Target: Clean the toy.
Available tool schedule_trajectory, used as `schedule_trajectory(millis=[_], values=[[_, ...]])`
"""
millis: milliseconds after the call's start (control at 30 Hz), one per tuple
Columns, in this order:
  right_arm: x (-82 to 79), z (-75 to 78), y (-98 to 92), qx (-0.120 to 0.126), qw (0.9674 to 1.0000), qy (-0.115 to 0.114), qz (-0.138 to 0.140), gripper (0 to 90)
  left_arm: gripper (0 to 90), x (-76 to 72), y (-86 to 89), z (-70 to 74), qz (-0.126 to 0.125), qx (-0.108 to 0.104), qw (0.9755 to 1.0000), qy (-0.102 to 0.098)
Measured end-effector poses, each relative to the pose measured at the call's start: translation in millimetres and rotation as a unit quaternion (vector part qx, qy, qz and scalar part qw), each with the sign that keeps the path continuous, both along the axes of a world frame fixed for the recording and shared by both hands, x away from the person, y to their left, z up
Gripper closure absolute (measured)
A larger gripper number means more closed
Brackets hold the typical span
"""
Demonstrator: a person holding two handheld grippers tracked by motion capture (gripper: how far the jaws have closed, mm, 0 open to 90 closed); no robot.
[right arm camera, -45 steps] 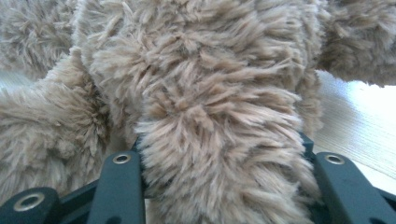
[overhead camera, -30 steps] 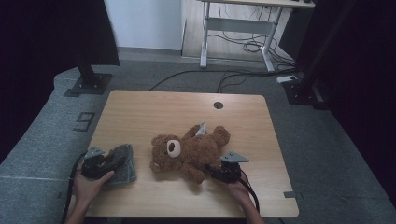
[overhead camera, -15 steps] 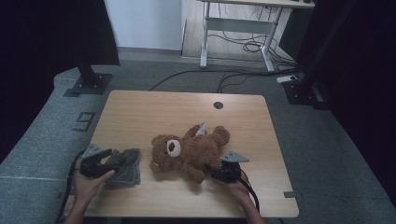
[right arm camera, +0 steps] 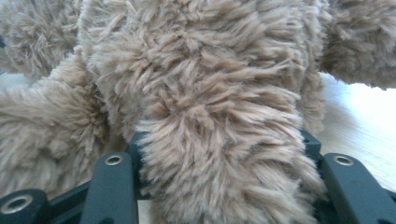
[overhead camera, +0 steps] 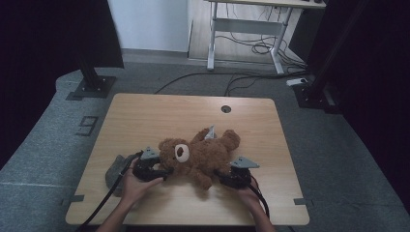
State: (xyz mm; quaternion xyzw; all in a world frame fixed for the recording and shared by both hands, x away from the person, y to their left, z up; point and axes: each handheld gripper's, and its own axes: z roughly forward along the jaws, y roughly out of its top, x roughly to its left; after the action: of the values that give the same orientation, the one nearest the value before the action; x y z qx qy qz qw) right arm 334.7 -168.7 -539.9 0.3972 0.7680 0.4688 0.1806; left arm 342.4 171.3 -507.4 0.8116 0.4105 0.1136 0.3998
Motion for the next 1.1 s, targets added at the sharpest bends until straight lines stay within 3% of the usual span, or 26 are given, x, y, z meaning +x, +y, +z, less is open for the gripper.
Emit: schedule_trajectory(millis=[267, 467, 700, 967, 1100], values=[[11.9, -1.3, -1.7, 0.004, 0.9999, -0.006, -0.010, 44.0, 32.3, 13.9, -3.9, -10.4, 0.004, -0.015, 0.9999, 0.005], [26.8, -1.2, -1.9, 0.003, 0.9998, -0.019, -0.012, 42.6, 32.8, 22.3, -5.7, -9.7, 0.009, -0.014, 0.9999, 0.002], [44.7, 5.8, 1.2, -0.012, 0.9996, -0.017, -0.020, 39.2, 33.3, 33.3, -6.1, -8.7, 0.022, -0.022, 0.9995, 0.001], [43.3, 5.1, 1.0, -0.013, 0.9993, -0.026, -0.024, 34.3, 33.2, 34.3, -5.0, -6.8, 0.024, -0.019, 0.9995, -0.003], [37.3, 10.7, -1.8, 0.005, 0.9987, -0.038, -0.033, 31.6, 33.2, 29.2, -2.3, 1.5, 0.024, -0.024, 0.9993, -0.018]])
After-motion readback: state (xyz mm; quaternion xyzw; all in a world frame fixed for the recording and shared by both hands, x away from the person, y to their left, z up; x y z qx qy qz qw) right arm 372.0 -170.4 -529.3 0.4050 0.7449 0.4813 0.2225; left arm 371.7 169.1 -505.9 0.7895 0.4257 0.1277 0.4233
